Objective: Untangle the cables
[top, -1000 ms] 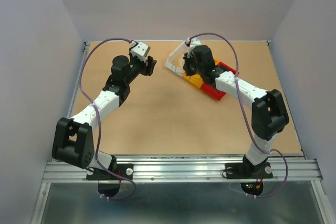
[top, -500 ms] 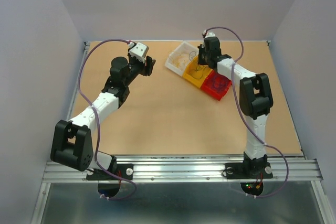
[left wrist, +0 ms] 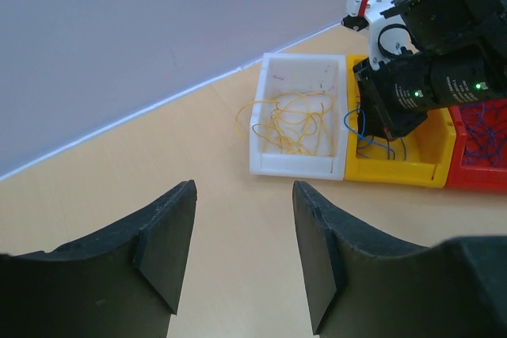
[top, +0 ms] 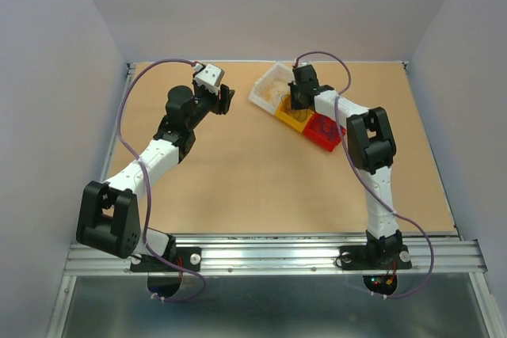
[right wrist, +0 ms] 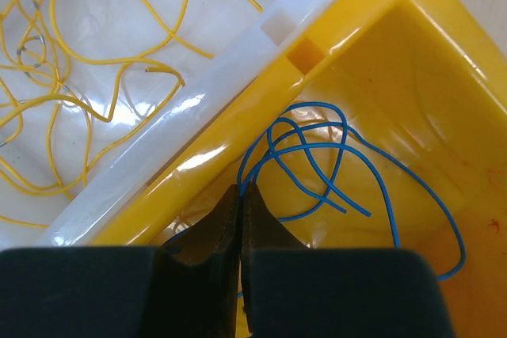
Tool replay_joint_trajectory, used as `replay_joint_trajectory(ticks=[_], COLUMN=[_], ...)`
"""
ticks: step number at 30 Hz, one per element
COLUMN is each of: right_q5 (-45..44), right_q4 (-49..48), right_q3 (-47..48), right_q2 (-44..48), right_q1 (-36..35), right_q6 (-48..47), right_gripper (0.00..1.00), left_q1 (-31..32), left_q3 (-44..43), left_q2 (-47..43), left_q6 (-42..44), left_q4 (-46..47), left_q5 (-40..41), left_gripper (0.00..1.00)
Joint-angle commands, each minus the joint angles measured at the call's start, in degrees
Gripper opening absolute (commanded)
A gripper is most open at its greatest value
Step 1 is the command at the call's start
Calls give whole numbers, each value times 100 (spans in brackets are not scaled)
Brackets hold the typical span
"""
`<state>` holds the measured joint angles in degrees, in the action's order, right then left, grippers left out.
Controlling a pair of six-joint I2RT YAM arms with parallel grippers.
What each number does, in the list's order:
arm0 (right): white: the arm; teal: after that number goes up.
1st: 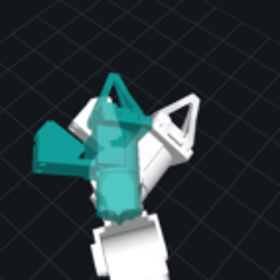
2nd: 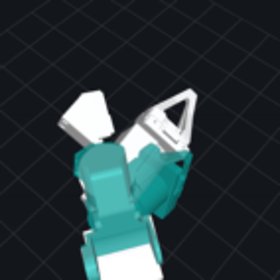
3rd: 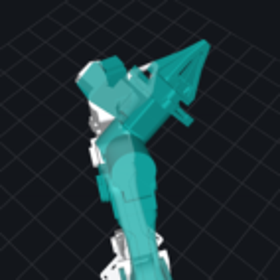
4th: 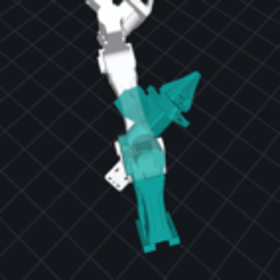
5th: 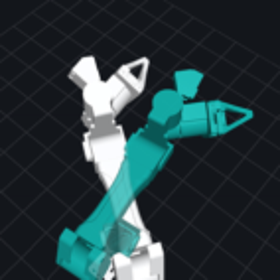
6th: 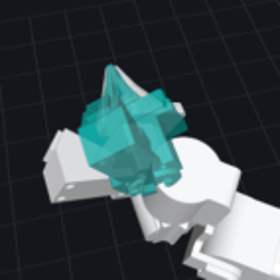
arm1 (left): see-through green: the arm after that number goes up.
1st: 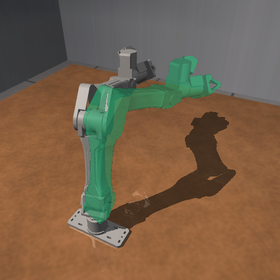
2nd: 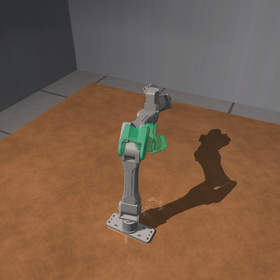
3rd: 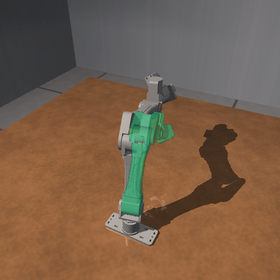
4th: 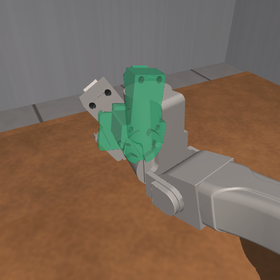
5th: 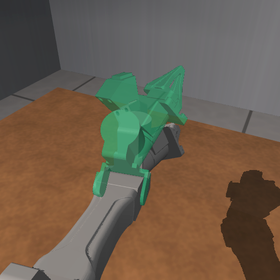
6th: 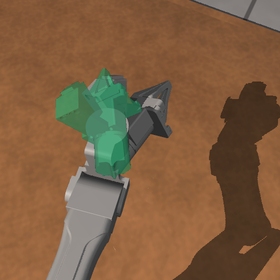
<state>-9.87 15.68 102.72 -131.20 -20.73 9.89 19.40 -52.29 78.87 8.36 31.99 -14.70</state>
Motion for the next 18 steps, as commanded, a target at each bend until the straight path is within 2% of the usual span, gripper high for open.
replay_joint_trajectory(ticks=[1, 2, 4, 5, 9, 14, 18], right_q5=[-358, -427, -524, -603, -955, -956, -701], right_q4=[119, 137, 146, 146, 172, 155, 58], right_q3=[266, 266, 240, 240, 56, -138, -305], right_q2=[287, 349, 532, 595, 972, 1263, 1421], right_q1=[-54, -54, -54, -54, -63, -98, -177], right_q6=[-22, 21, 83, 109, 233, 224, 171], right_gripper=[6, 14, 23, 23, 46, 57, 58], left_q1=[11, 11, 11, 11, 11, 11, 11], left_q3=[0, -9, 8, 17, 52, 53, 44], left_q2=[-91, -74, -74, -74, -126, -126, -82], left_q6=[-27, -36, 25, 34, 52, 60, 60], left_q4=[387, 387, 387, 387, 405, 431, 431], left_q5=[37, 37, -7, -15, 20, 37, 2], left_gripper=[62, 62, 62, 62, 62, 62, 62])
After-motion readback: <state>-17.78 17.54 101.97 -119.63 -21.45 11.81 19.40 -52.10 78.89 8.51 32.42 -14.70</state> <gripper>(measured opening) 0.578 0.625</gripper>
